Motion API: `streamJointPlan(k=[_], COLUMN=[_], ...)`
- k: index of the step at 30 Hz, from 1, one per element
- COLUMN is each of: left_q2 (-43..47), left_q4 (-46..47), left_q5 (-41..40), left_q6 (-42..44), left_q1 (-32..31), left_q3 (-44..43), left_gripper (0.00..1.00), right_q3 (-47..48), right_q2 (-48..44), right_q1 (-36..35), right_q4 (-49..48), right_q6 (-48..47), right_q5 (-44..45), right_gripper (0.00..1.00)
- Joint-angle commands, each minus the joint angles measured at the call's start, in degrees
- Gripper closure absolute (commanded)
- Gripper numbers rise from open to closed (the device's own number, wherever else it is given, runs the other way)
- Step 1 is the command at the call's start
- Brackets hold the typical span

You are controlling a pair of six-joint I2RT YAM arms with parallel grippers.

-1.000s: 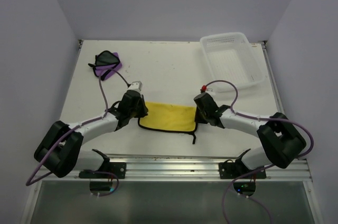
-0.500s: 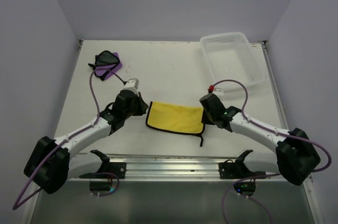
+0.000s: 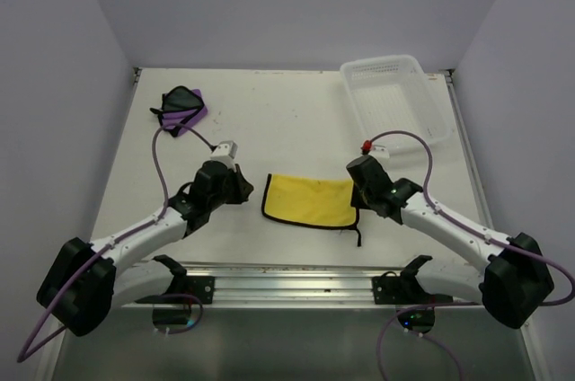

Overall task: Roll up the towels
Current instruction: Fold the towel

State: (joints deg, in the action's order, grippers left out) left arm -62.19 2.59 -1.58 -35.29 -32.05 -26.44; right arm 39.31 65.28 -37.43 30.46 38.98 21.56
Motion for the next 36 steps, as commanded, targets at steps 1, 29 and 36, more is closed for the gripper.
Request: streamJointPlan(k=[1, 29, 36], left_q2=[-2.57, -14.89, -14.18], left_q4=[6.11, 17.89, 17.71], left_q5=[0.01, 1.32, 0.09], left_q6=[1.19, 0.75, 1.54], left_q1=[-0.47, -1.70, -1.87], left_q3=[0.51, 2.00, 2.79], left_gripper=[1.00, 1.00, 1.00], right_q3=[4.72, 22.56, 25.02], right_q2=[1.34, 20.15, 23.40], right_q1=[0.16, -0.97, -3.35], right_q4=[-0.66, -3.74, -4.09], right_q6=[-1.62, -4.70, -3.83], right_q5=[-0.03, -13.74, -13.91], right_gripper=[1.00, 1.00, 1.00])
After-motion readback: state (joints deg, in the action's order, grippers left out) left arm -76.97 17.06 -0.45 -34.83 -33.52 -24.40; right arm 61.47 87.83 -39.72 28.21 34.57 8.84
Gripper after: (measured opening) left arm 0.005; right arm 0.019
